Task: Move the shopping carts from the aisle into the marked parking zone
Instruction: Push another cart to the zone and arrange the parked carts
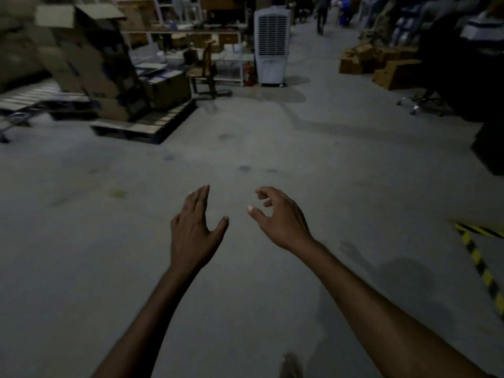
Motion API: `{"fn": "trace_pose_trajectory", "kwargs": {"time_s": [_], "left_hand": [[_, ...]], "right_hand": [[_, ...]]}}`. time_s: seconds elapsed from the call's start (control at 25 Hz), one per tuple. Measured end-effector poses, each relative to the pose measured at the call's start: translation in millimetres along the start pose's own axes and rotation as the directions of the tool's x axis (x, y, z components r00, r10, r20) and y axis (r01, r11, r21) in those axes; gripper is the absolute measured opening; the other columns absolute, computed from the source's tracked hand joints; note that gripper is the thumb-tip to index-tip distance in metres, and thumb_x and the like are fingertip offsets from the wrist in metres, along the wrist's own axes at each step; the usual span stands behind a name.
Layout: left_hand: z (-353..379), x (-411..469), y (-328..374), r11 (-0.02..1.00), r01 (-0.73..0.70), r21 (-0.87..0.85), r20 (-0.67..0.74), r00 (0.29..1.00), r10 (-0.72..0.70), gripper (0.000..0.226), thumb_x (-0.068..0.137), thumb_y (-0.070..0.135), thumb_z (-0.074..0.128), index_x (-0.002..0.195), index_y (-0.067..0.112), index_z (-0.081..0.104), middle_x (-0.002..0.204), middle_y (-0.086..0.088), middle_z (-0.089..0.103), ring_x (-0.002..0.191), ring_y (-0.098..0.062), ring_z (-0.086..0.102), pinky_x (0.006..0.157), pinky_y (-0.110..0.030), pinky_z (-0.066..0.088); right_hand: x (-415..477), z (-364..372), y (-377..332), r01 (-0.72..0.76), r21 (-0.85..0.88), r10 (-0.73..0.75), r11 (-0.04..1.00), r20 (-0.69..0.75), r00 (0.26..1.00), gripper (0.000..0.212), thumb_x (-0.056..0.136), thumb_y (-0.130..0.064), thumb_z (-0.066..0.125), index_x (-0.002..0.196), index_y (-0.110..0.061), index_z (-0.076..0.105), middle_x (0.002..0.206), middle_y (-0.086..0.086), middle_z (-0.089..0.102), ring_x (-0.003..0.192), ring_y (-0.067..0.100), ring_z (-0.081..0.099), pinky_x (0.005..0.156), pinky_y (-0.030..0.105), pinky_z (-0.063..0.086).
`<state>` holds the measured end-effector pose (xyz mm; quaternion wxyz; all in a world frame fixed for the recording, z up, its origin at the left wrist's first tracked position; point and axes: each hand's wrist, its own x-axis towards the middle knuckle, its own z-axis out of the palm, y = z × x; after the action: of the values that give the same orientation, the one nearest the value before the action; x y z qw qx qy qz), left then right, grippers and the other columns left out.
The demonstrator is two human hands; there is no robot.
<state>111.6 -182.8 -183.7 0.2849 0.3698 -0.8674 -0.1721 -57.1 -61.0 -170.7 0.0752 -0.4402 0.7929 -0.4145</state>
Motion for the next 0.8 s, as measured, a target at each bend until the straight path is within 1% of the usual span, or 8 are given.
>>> {"fn": "trace_pose_trajectory", "kwargs": {"time_s": [0.2,0.4,0.56,0.68,0.8], "left_hand": [[-21,44,-63,0.987,0.145,0.063,-0.093,0.986,-0.138,0.085,0.094,0.049,0.062,0.162,0.031,0.014,0.166,0.003,0.026,0.155,-0.016,0.016,0.117,-0.049,0.025],[-41,100,-109,0.958,0.256,0.130,-0.199,0.953,-0.227,0.085,0.092,0.050,0.063,0.160,0.038,0.013,0.165,0.005,0.028,0.152,-0.019,0.023,0.114,-0.051,0.030],[-52,127,-141,0.916,0.358,0.181,-0.276,0.912,-0.302,0.080,0.092,0.050,0.064,0.158,0.039,0.020,0.165,0.008,0.026,0.152,-0.016,0.023,0.113,-0.050,0.029],[-64,138,-168,0.879,0.437,0.190,-0.337,0.870,-0.359,0.075,0.091,0.049,0.065,0.156,0.038,0.028,0.161,0.009,0.032,0.149,-0.016,0.026,0.111,-0.048,0.031],[-77,149,-201,0.845,0.493,0.208,-0.372,0.839,-0.397,0.072,0.091,0.049,0.065,0.154,0.038,0.031,0.158,0.009,0.036,0.147,-0.017,0.030,0.111,-0.047,0.031]], "right_hand": [[88,67,-28,0.136,0.043,-0.140,0.990,0.104,0.985,0.050,0.092,-0.052,0.065,0.136,-0.033,0.052,0.128,-0.013,0.060,0.112,0.006,0.057,0.092,0.033,0.052],[178,123,-55,0.267,0.094,-0.281,0.959,0.207,0.937,0.049,0.092,-0.055,0.063,0.135,-0.035,0.052,0.128,-0.013,0.059,0.110,0.005,0.057,0.091,0.034,0.052],[228,166,-75,0.352,0.130,-0.375,0.927,0.277,0.885,0.047,0.092,-0.054,0.063,0.134,-0.035,0.054,0.130,-0.013,0.059,0.112,0.007,0.057,0.092,0.033,0.051],[255,200,-90,0.403,0.159,-0.433,0.901,0.334,0.837,0.047,0.093,-0.054,0.062,0.135,-0.035,0.054,0.132,-0.013,0.058,0.116,0.008,0.056,0.094,0.033,0.050],[277,236,-108,0.451,0.178,-0.484,0.875,0.367,0.794,0.046,0.094,-0.054,0.061,0.135,-0.035,0.055,0.134,-0.012,0.057,0.122,0.010,0.052,0.096,0.033,0.046]]}}
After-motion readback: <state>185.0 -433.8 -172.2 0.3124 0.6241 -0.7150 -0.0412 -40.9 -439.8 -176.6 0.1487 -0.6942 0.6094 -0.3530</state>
